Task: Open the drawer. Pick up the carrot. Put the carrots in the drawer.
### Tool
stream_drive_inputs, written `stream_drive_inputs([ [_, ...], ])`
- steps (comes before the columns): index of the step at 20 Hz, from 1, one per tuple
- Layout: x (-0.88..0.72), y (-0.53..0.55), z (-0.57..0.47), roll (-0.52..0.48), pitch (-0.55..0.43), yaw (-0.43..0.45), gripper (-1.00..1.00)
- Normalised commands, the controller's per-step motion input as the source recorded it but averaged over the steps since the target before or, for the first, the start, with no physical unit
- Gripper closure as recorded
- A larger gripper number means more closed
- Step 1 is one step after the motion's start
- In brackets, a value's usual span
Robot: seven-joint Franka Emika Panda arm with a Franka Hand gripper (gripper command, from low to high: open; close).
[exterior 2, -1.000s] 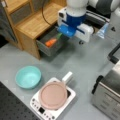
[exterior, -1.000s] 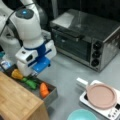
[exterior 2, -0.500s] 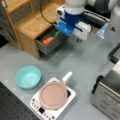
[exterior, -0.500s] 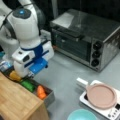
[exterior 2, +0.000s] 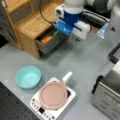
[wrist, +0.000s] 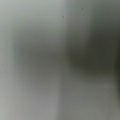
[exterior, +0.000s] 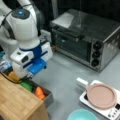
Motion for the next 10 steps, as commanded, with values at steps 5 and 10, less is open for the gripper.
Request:
stream_drive_inputs([
  [5, 0.03, -0.25, 0.02, -0.073, 0.026, 0.164, -1.00],
  [10, 0.06, -0.23, 0.04, -0.076, 0.041, 0.163, -1.00],
])
